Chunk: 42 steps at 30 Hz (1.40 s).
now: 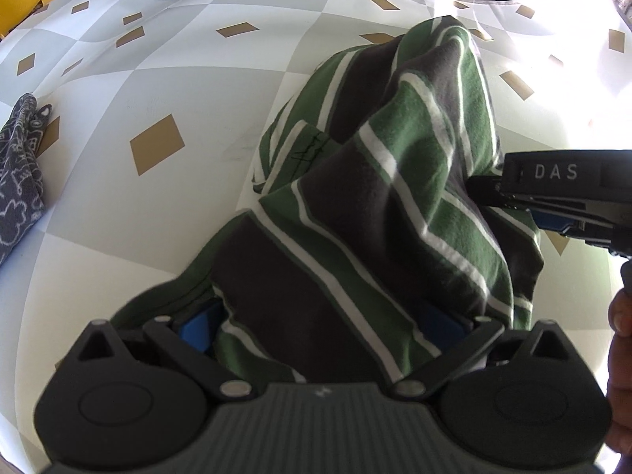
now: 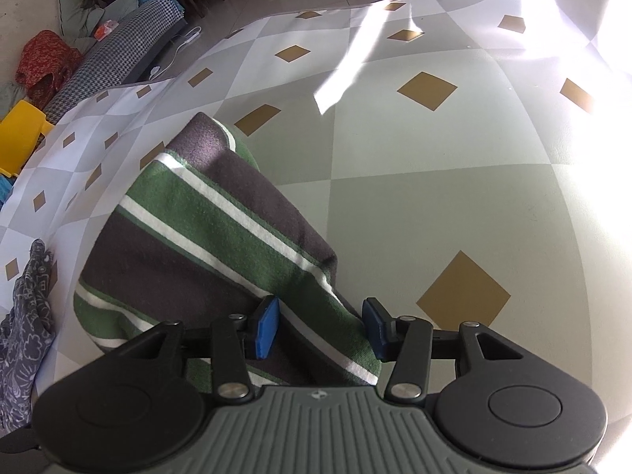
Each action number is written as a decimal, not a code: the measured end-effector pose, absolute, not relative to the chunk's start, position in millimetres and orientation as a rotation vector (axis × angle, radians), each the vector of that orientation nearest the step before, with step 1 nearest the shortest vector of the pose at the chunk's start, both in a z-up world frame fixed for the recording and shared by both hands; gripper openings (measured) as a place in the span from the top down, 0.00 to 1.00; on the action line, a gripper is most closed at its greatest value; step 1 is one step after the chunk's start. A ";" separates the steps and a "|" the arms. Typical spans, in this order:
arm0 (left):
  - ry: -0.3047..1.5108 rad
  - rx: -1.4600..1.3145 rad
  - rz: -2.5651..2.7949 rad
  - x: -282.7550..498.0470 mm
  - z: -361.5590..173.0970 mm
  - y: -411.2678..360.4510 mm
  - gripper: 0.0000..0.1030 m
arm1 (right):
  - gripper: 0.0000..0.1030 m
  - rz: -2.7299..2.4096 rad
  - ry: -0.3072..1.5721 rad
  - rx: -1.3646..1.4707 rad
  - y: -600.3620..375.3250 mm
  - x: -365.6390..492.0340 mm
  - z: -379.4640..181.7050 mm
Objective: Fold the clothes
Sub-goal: 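Hold the cloth edge with the right tool while the left tool approaches the bunched cloth, then lift the gripped striped cloth edge higher with the right tool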
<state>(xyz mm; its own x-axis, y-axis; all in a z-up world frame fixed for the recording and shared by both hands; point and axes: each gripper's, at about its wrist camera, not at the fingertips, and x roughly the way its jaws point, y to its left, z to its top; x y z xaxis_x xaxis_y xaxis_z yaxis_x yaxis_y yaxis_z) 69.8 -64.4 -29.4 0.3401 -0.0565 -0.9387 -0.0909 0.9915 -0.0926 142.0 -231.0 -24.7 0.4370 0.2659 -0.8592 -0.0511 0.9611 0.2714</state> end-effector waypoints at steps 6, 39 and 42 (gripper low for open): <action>1.228 -0.178 -0.033 62.8 -27.3 -60.6 0.00 | 0.54 0.275 1.090 0.227 -215.9 143.1 -26.6; 1.154 -0.126 0.104 47.5 37.4 -3.5 0.00 | 0.53 0.440 1.071 0.076 -196.2 99.8 11.9; 1.176 -0.146 0.118 53.9 36.4 11.5 0.00 | 0.52 0.467 1.079 0.040 -189.3 92.2 8.4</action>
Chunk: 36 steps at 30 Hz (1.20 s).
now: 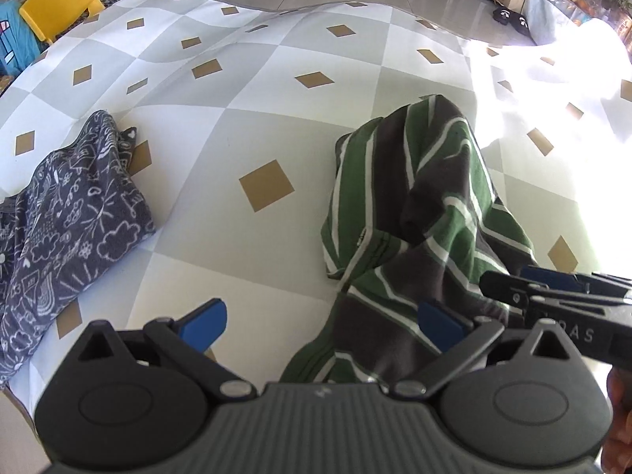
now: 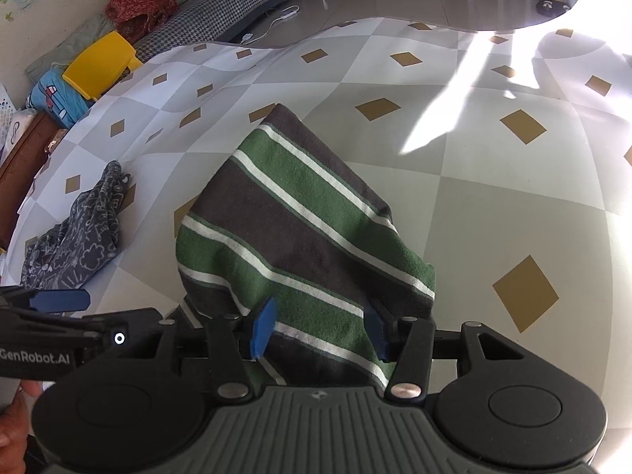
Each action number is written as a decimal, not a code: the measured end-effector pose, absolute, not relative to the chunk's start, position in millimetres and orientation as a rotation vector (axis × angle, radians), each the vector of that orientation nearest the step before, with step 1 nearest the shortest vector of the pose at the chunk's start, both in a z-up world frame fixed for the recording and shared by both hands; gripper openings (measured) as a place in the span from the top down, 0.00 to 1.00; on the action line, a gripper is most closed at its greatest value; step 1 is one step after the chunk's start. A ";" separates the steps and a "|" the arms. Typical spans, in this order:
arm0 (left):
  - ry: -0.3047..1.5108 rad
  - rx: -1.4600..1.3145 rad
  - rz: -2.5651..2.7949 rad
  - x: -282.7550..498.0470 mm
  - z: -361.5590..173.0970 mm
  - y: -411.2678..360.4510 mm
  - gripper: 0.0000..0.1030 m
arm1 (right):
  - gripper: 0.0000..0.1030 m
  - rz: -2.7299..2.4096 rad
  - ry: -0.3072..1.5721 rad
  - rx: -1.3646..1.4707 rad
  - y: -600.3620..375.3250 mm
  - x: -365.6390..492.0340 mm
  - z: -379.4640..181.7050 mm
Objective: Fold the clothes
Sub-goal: 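Lift the gripped striped cloth edge higher with the right tool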
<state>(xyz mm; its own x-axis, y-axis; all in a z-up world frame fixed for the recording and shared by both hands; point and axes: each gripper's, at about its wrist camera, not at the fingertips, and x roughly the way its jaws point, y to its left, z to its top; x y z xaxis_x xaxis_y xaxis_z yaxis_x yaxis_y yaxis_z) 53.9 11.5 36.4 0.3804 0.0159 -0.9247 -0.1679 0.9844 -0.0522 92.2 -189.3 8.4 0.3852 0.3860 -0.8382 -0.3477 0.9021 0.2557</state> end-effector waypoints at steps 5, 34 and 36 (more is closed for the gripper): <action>1.173 -0.218 0.151 67.0 34.5 25.8 0.00 | 0.48 0.506 1.089 -0.031 -172.6 84.7 -3.3; 1.163 -0.362 0.189 72.6 31.6 40.7 0.00 | 0.82 0.527 0.869 -0.108 -163.2 77.5 14.8; 1.161 -0.353 0.200 71.7 31.0 42.0 0.00 | 0.83 0.529 0.843 -0.074 -170.1 77.8 22.9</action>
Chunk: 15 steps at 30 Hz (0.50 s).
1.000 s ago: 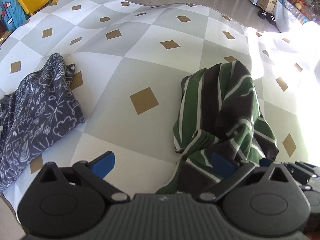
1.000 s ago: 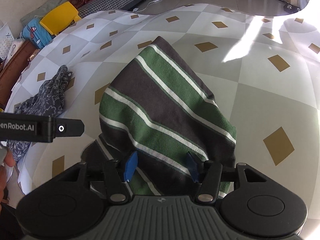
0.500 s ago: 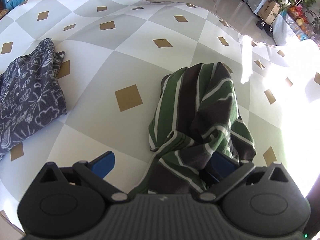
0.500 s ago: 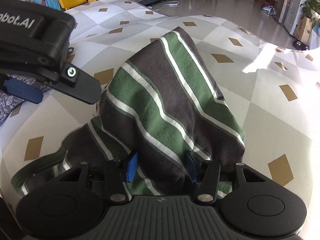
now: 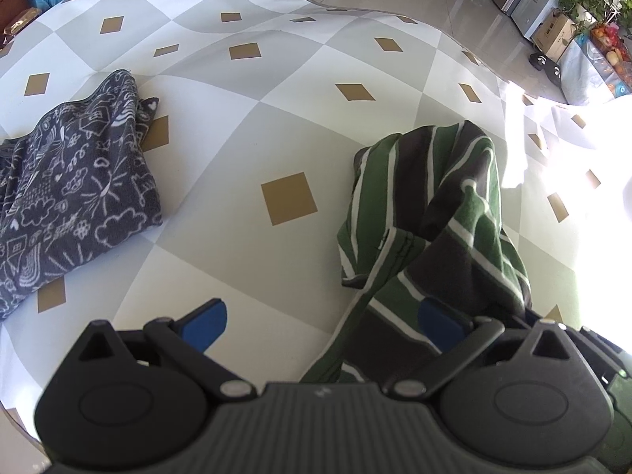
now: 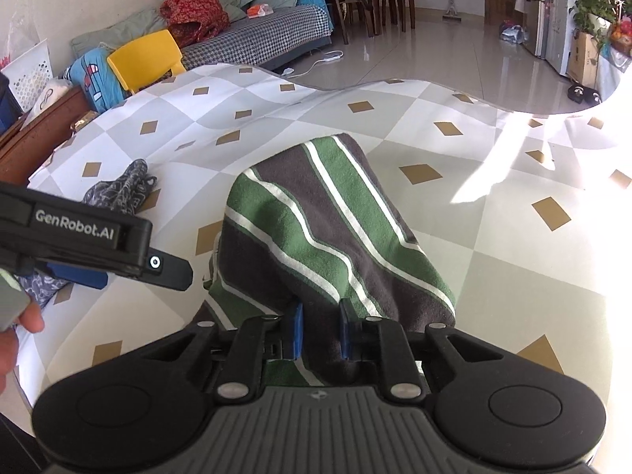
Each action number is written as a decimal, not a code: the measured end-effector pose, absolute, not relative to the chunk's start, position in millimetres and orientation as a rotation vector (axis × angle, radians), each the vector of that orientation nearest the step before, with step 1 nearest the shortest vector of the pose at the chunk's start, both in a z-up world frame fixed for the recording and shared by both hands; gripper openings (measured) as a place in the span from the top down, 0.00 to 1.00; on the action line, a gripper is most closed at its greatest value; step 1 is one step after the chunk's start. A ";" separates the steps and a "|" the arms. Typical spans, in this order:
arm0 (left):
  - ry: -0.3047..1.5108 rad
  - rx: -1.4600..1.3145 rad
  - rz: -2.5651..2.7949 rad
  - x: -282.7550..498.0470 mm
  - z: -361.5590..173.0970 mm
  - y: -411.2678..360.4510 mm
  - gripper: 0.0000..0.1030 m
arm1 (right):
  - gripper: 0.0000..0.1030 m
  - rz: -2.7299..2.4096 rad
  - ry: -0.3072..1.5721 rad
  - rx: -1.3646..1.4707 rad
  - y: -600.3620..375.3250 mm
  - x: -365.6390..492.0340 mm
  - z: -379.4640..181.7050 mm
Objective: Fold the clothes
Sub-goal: 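Lift the gripped striped cloth edge higher with the right tool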
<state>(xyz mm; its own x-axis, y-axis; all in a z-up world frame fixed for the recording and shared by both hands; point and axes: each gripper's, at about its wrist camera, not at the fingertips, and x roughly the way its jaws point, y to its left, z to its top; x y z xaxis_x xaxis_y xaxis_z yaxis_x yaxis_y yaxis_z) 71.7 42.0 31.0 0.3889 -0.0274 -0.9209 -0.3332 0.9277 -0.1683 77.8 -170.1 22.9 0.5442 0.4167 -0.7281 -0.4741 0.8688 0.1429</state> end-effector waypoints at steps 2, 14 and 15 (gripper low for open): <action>1.160 -0.342 0.213 70.6 30.0 43.3 0.00 | 0.83 0.518 0.820 -0.046 -175.4 79.3 32.3; 1.160 -0.259 0.228 58.8 25.9 43.8 0.00 | 0.70 0.347 0.807 -0.036 -207.9 85.2 46.0; 1.158 -0.262 0.229 58.0 26.4 45.5 0.00 | 0.68 0.362 0.806 -0.034 -208.2 83.3 47.5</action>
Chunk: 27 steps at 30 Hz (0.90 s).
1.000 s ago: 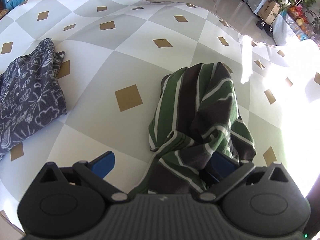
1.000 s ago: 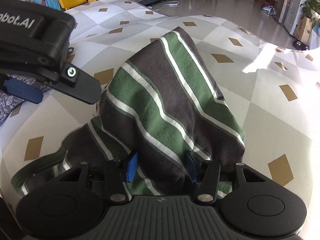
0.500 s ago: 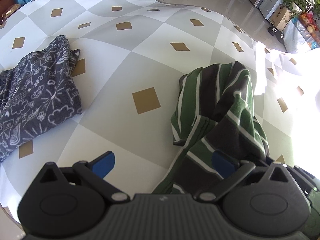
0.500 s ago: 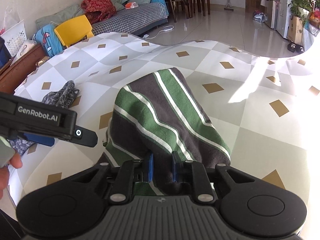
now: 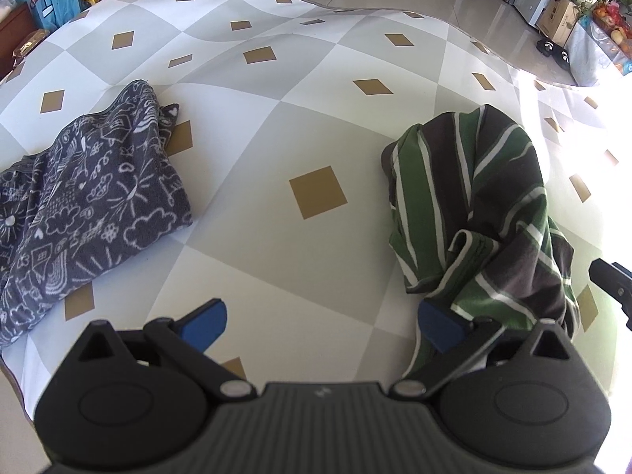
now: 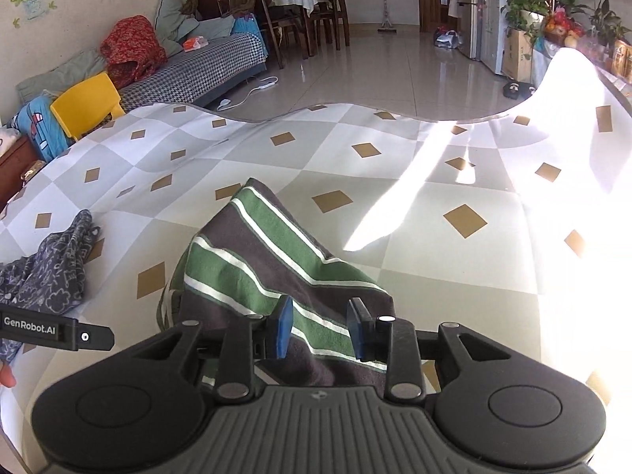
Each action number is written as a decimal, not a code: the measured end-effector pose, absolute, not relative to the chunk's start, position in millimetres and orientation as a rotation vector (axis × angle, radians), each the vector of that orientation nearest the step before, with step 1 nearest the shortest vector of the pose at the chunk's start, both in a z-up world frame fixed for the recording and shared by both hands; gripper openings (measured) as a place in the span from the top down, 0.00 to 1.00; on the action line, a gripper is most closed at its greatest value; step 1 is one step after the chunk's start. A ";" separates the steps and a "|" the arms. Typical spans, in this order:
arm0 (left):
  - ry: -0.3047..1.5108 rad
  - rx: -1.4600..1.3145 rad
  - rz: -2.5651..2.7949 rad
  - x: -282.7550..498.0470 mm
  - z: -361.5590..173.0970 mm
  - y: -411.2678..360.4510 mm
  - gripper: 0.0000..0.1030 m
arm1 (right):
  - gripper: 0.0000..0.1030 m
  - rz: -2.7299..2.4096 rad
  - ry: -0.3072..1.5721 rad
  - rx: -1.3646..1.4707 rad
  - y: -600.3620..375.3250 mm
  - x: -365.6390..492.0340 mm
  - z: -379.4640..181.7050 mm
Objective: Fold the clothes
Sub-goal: 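Lift the gripped striped cloth edge higher with the right tool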
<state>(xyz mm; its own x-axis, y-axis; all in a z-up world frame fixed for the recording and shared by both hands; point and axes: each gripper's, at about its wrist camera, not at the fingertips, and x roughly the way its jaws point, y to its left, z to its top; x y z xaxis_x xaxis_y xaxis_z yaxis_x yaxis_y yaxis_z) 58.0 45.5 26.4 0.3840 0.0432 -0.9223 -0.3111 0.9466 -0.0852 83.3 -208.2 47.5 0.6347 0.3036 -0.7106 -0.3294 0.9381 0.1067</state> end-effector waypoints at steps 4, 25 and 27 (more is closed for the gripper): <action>1.159 -0.269 0.240 57.0 26.3 50.1 0.00 | 0.64 0.441 0.822 -0.031 -203.9 74.7 47.0; 1.159 -0.305 0.236 62.2 27.1 49.2 0.00 | 0.52 0.704 1.014 -0.211 -135.3 28.4 -14.0; 1.160 -0.307 0.233 63.3 26.9 48.5 0.00 | 0.51 0.704 1.008 -0.247 -131.0 25.2 -22.2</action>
<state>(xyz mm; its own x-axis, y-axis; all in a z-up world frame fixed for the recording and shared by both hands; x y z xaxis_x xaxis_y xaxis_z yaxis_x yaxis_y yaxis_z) 63.3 48.5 26.9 0.3831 0.0220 -0.9235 -0.3359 0.9346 -0.1171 25.2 -131.0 -22.2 0.3379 0.4244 -0.8401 -0.6426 0.7562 0.1235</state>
